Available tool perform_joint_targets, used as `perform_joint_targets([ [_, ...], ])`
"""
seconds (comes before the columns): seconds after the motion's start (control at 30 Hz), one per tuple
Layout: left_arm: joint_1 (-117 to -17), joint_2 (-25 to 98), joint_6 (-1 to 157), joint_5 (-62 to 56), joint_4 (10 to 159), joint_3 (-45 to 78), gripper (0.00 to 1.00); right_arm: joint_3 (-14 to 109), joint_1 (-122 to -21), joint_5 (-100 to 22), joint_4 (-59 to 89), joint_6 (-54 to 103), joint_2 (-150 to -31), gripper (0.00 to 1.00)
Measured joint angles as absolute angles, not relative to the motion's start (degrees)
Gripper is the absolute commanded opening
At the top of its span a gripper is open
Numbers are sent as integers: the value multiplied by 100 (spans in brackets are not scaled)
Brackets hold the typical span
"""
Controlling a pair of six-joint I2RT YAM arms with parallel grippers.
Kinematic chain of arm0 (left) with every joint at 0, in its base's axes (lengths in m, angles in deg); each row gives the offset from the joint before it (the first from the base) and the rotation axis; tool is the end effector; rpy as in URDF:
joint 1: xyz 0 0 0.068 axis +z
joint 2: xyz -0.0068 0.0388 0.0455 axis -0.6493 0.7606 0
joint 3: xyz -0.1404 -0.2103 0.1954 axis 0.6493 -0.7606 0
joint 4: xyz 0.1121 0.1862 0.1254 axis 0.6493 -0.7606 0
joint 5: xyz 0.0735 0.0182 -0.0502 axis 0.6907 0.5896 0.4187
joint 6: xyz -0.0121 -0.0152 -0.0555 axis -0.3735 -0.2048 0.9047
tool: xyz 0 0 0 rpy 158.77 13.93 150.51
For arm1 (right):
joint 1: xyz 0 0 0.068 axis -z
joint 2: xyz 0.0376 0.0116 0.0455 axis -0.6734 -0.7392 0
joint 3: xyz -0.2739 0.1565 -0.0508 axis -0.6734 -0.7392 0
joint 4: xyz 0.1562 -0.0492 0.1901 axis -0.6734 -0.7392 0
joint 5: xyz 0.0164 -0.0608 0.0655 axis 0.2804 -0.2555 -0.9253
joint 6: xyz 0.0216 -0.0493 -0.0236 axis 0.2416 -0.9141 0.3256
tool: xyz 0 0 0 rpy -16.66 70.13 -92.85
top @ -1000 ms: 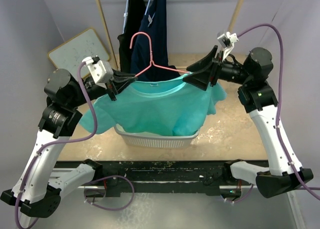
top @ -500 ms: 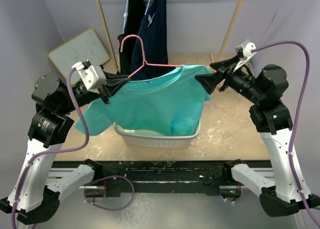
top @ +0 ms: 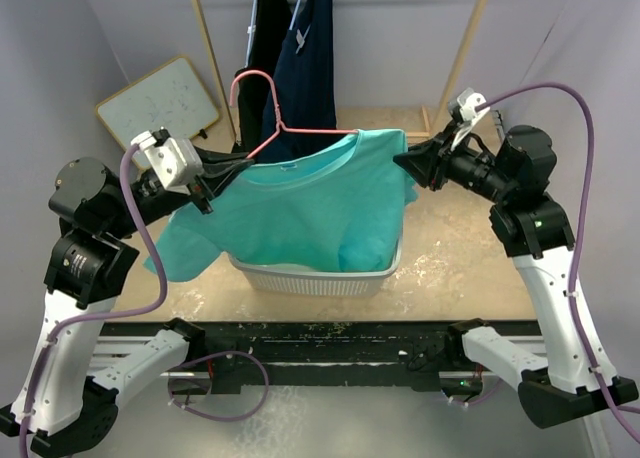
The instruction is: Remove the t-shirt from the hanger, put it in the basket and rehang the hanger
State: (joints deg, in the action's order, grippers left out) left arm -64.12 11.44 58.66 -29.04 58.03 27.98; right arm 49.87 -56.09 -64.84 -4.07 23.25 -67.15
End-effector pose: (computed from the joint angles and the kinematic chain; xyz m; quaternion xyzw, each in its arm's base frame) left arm 0.0729 -0.0578 0.5498 0.3814 0.5361 -0.2892 0.6954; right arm 0.1510 0.0615 0.5166 -0.2563 0.6539 0.3157 0.6380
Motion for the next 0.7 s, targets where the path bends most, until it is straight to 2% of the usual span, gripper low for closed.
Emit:
perform_joint_targets([
  [0.1,-6412,1138,5851,-2786,5747,2824,0,4987,-5609,-6340,-575,2292,-6717,0],
  [0.7,-6415,467,5766,-2247,5100,2781,0,5357,-5620,-3398,-758,3546,-7181,0],
])
